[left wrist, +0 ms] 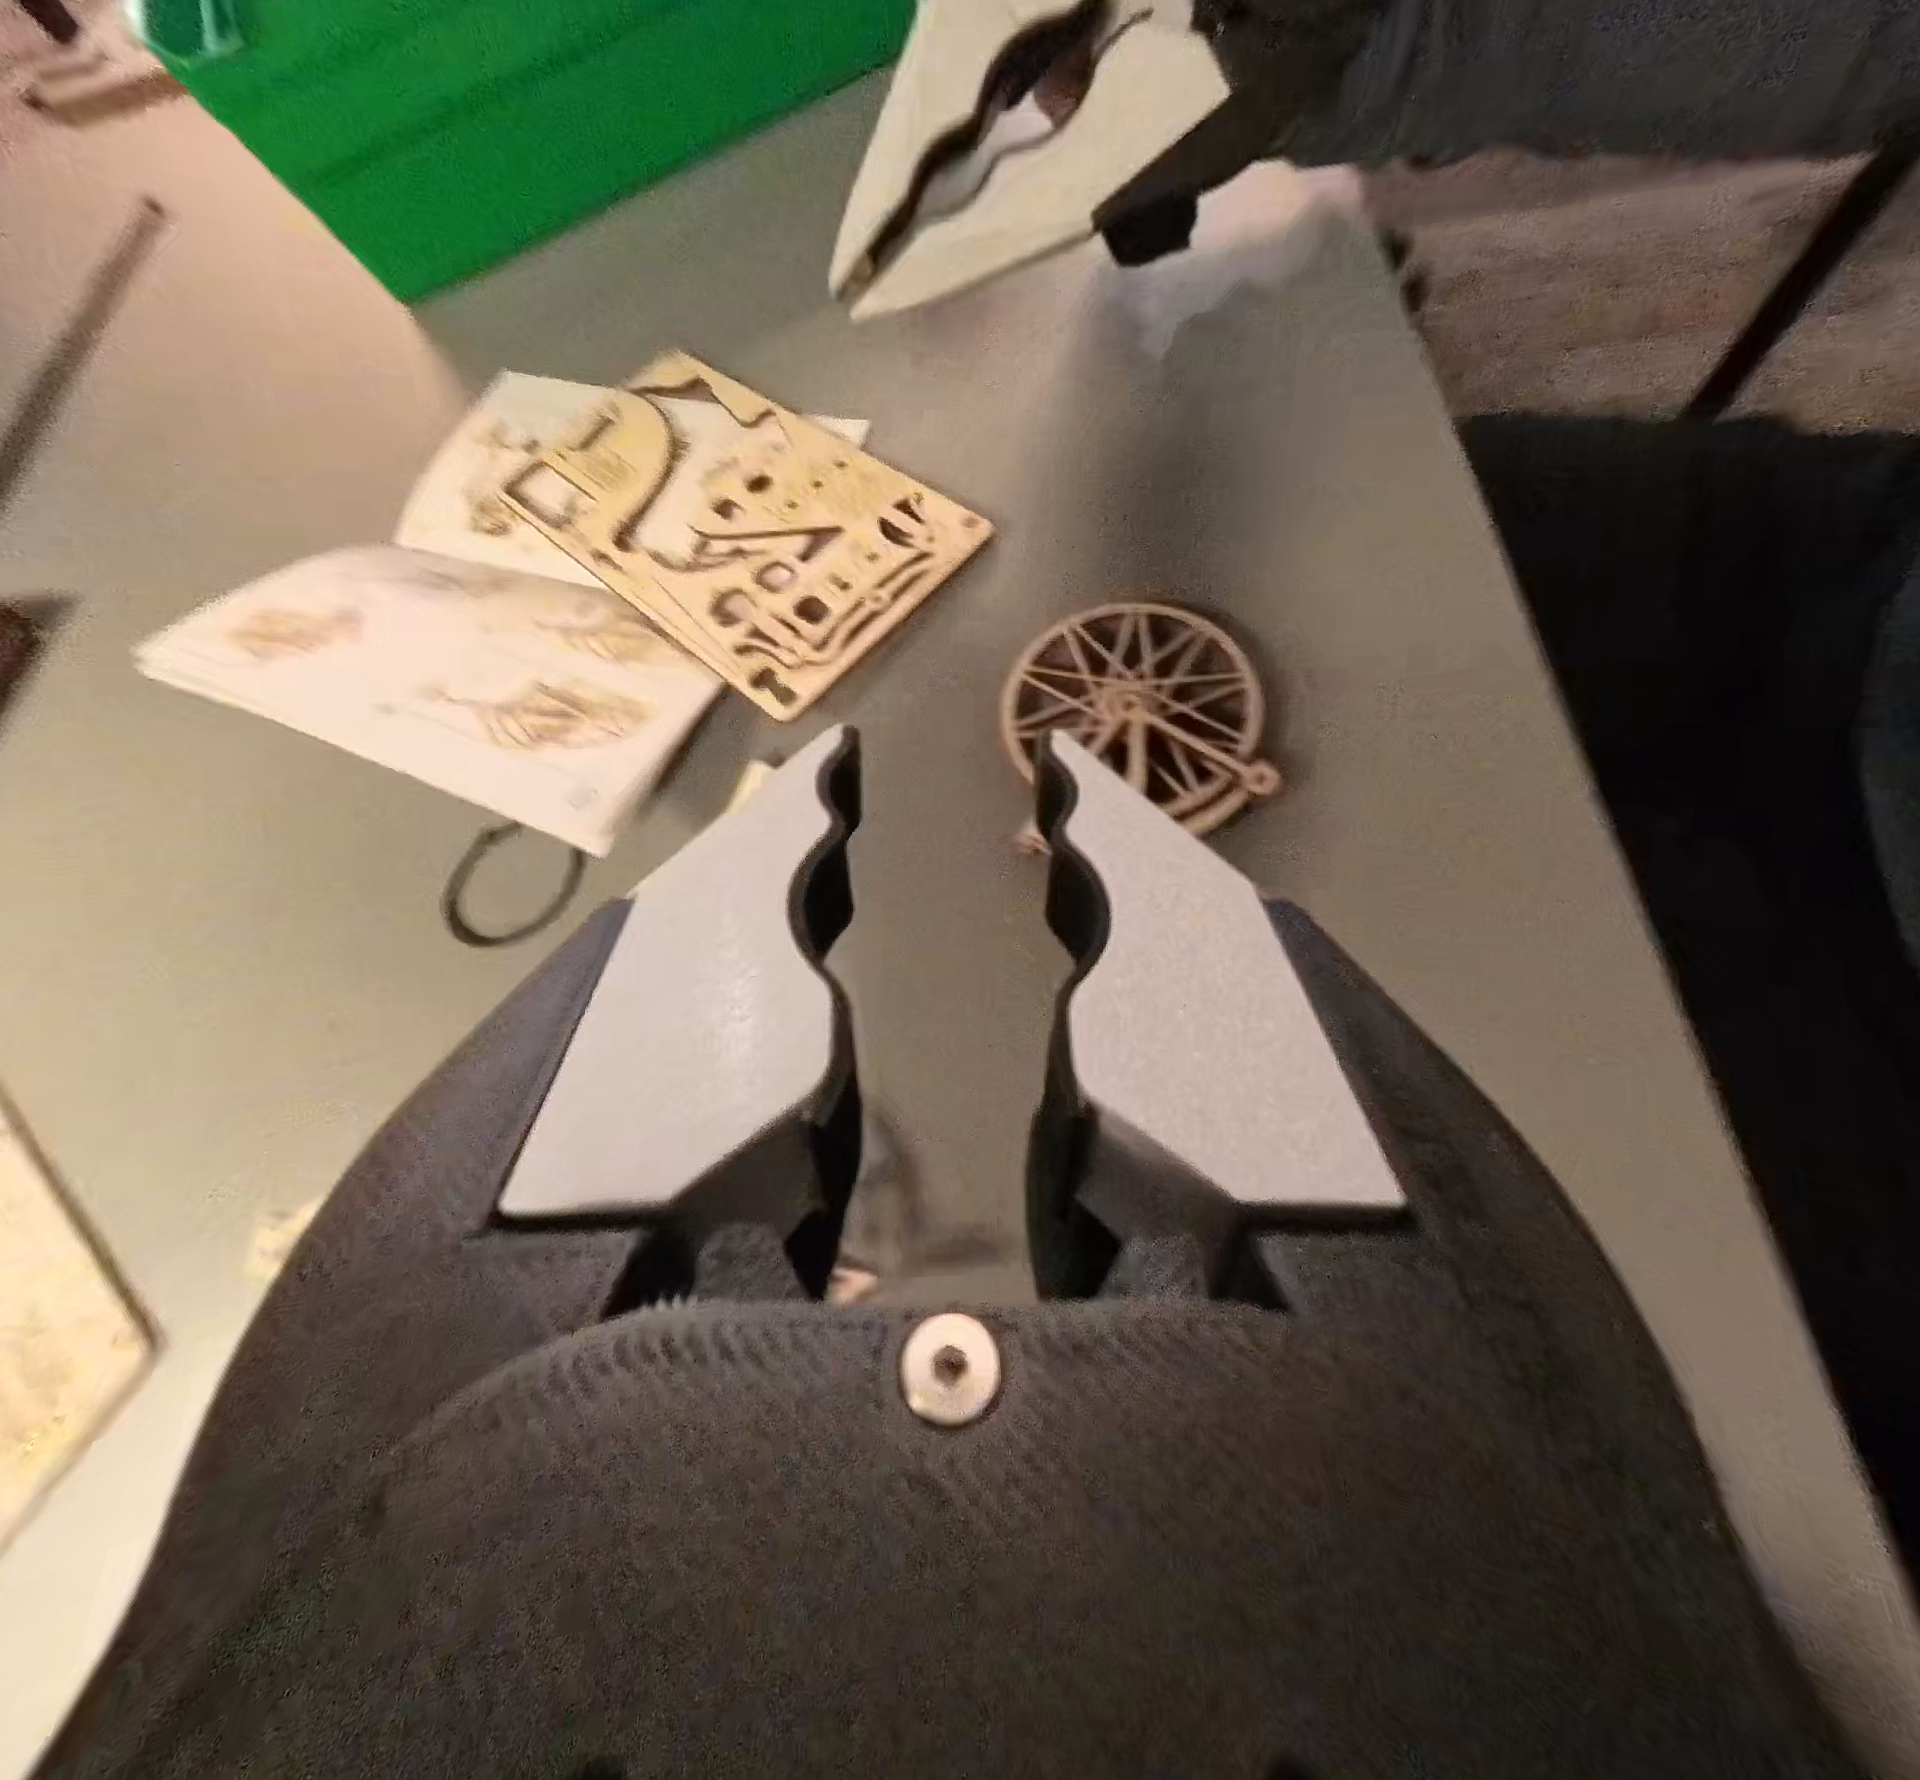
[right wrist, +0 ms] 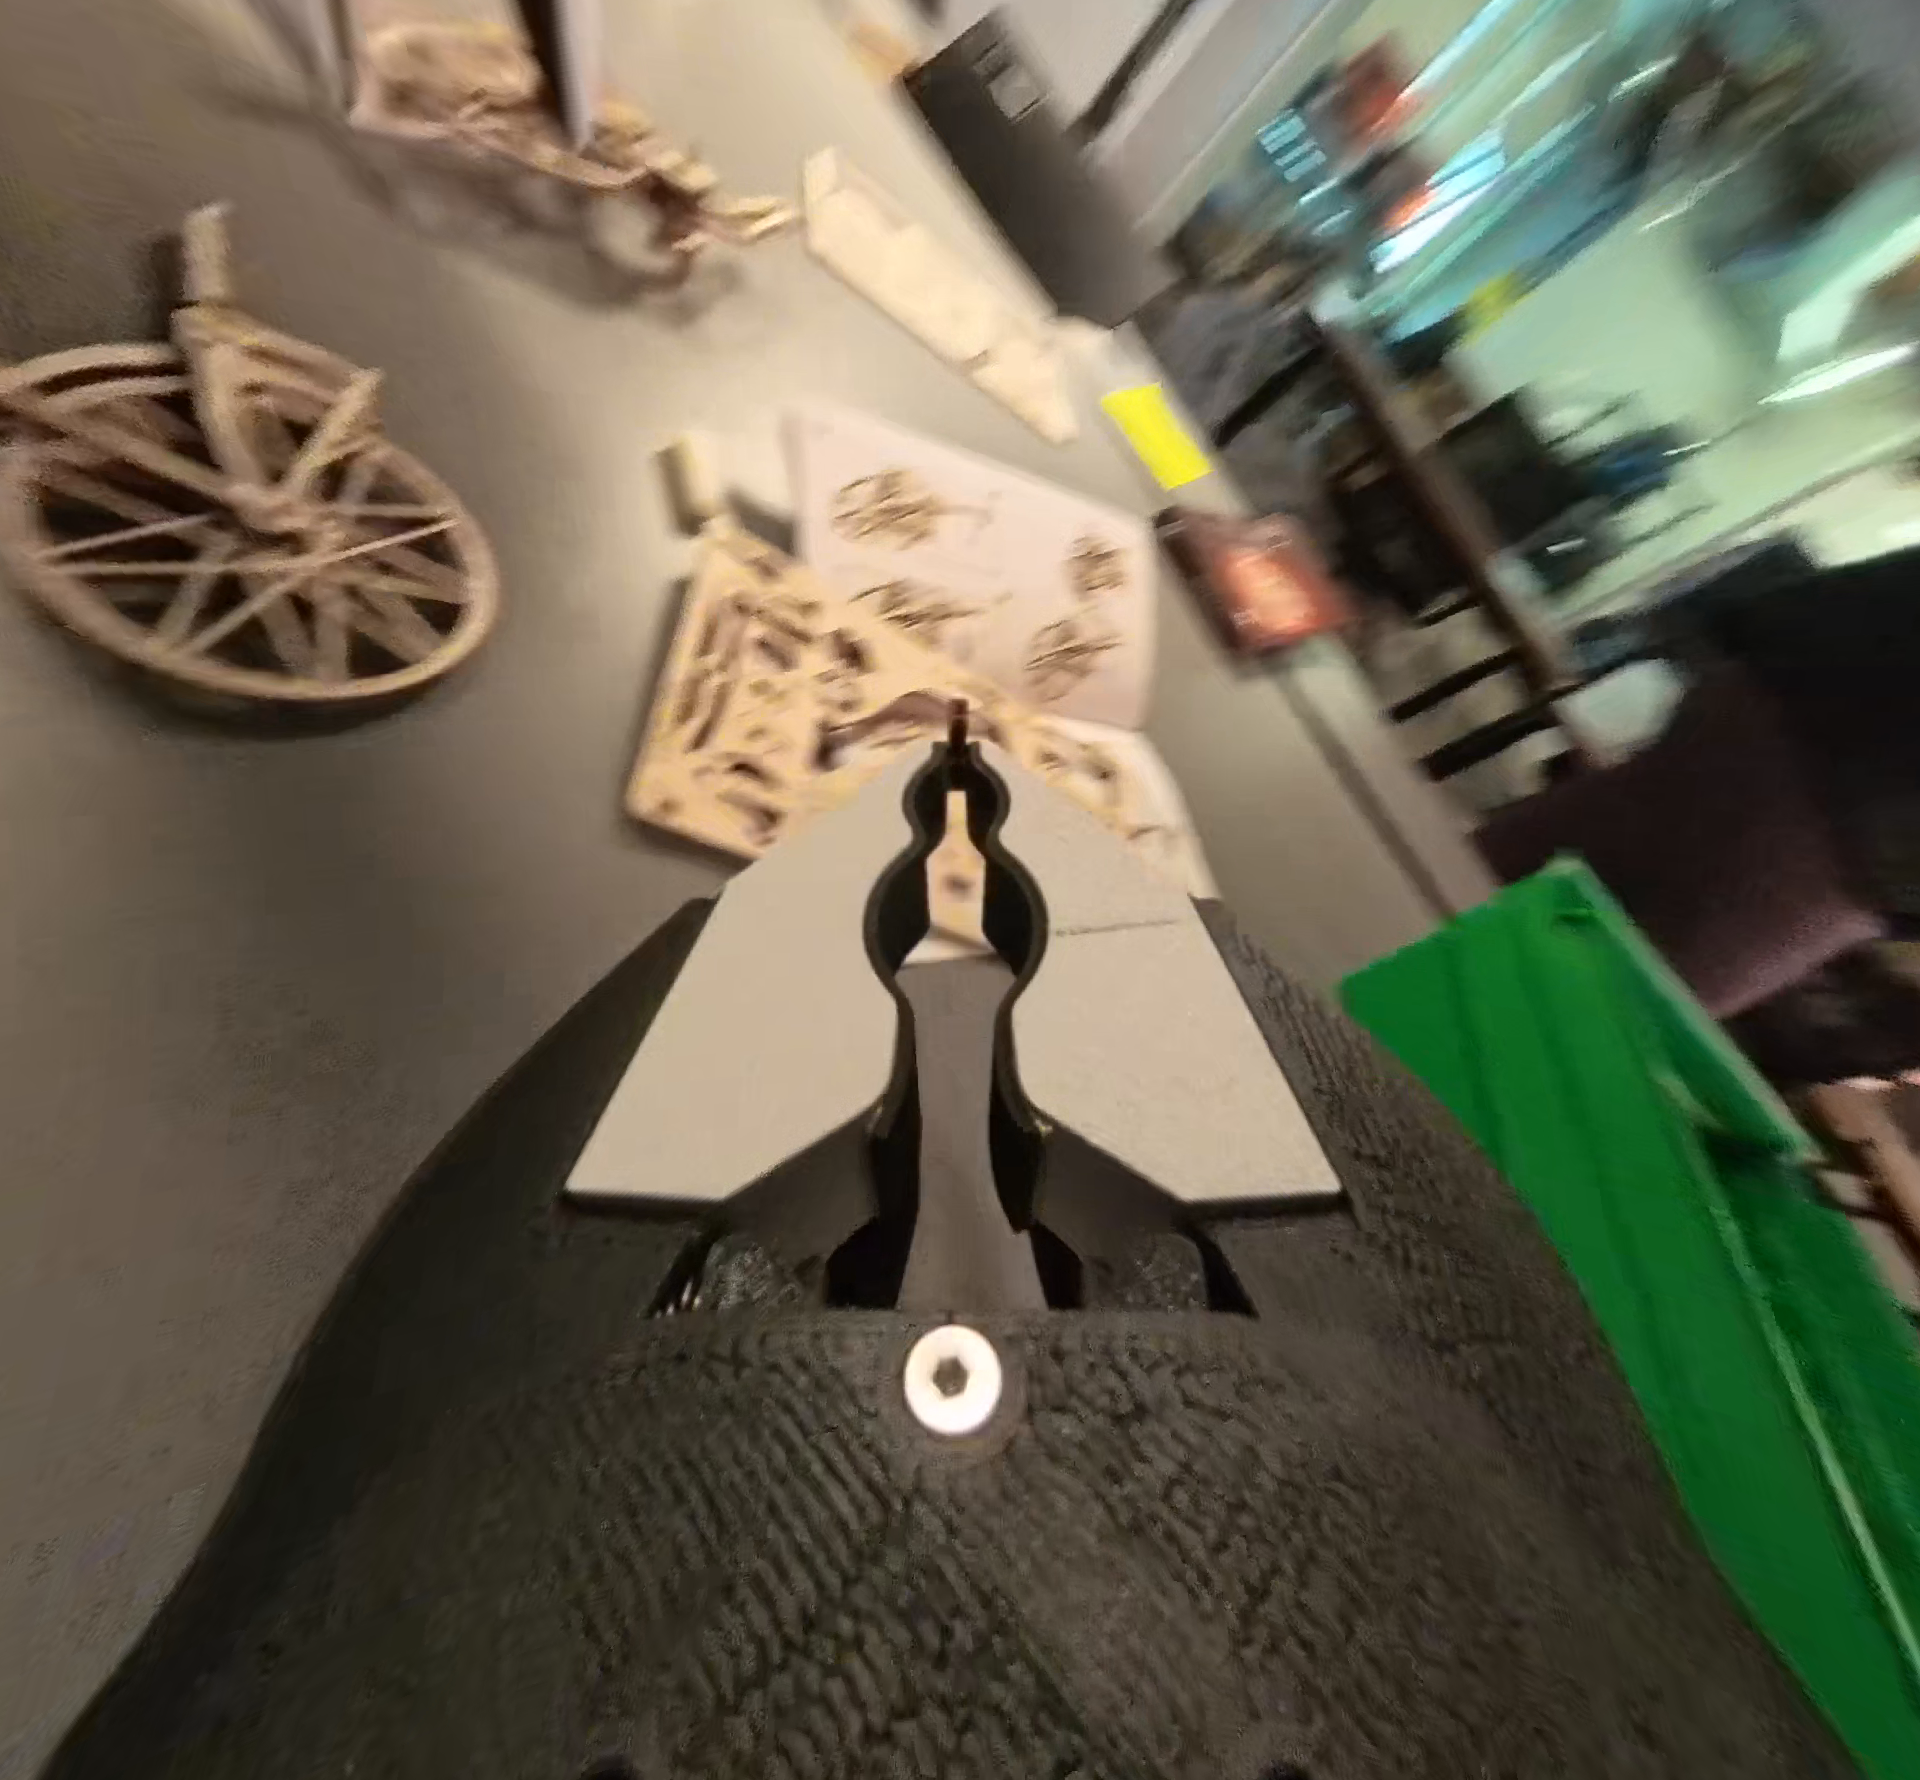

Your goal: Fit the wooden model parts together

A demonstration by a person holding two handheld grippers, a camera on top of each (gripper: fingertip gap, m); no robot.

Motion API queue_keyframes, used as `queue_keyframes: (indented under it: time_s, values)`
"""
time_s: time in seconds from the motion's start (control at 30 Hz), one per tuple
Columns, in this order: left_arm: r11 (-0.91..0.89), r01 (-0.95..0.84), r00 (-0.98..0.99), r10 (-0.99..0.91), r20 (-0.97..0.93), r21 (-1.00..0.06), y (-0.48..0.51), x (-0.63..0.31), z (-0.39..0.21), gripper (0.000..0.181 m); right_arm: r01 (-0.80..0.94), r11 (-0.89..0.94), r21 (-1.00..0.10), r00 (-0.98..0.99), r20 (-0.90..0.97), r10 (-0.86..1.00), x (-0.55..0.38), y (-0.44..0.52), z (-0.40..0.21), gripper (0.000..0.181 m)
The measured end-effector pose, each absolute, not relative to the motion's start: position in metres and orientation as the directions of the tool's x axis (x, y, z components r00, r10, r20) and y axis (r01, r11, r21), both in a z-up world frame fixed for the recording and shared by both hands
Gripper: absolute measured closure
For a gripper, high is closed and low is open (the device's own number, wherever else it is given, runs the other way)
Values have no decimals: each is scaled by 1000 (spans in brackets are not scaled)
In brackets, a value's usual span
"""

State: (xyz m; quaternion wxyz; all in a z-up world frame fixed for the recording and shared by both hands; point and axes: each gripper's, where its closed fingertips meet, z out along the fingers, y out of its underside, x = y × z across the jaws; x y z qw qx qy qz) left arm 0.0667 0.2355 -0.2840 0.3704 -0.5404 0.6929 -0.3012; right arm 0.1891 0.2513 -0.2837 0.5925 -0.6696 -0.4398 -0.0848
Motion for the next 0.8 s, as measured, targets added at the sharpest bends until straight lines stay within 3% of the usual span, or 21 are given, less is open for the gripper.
queue_keyframes:
  time_s: [0.13,0.23,0.4,0.57,0.8]
  values:
    - [558,-595,-190,-797,-573,-579,262,95,-296,149,582,178,-793,726,606,325,211,268,-264,181]
    - [695,-560,-248,-659,-710,-450,267,116,-304,143,565,213,-797,744,604,285,216,268,-255,181]
    - [813,-541,-426,-486,-763,-216,273,128,-330,143,559,217,-800,732,599,323,211,267,-259,181]
    - [868,-493,-489,-331,-807,-57,277,136,-334,155,542,225,-809,733,587,344,209,265,-259,181]
    - [835,-549,-414,-236,-879,35,290,145,-332,175,546,235,-804,724,594,350,207,263,-259,181]
